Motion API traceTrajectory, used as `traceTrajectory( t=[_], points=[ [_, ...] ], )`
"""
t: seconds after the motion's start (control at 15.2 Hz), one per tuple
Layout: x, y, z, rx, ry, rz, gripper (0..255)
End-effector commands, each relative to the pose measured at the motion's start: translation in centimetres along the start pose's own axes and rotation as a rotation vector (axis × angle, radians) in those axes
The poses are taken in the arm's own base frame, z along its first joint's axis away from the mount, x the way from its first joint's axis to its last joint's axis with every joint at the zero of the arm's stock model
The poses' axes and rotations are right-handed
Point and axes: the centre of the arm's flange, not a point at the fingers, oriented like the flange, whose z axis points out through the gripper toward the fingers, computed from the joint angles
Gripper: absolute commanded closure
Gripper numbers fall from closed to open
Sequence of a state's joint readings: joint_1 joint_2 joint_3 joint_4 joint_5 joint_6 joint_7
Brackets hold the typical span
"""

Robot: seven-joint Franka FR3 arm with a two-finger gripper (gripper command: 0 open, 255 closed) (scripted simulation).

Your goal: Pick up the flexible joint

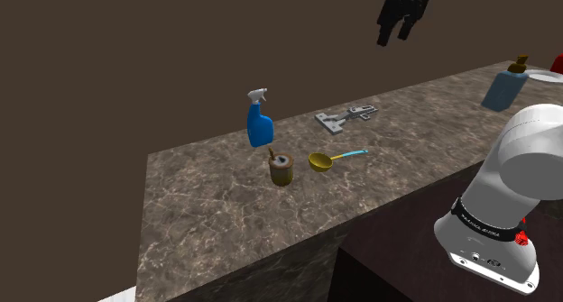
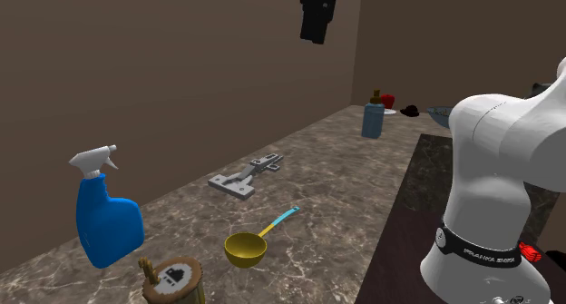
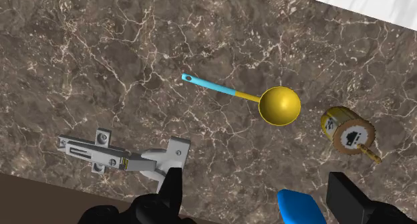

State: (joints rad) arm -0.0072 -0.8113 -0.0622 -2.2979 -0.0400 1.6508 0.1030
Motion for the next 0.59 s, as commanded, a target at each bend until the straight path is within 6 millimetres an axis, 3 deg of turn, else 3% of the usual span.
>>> traceTrajectory(
  t=[0.0,0.53],
  points=[
    [0.0,0.0,0.0,0.0,0.0,0.0,0],
    [4.4,5.6,8.0,-0.009,-0.036,0.054,0]
  ],
)
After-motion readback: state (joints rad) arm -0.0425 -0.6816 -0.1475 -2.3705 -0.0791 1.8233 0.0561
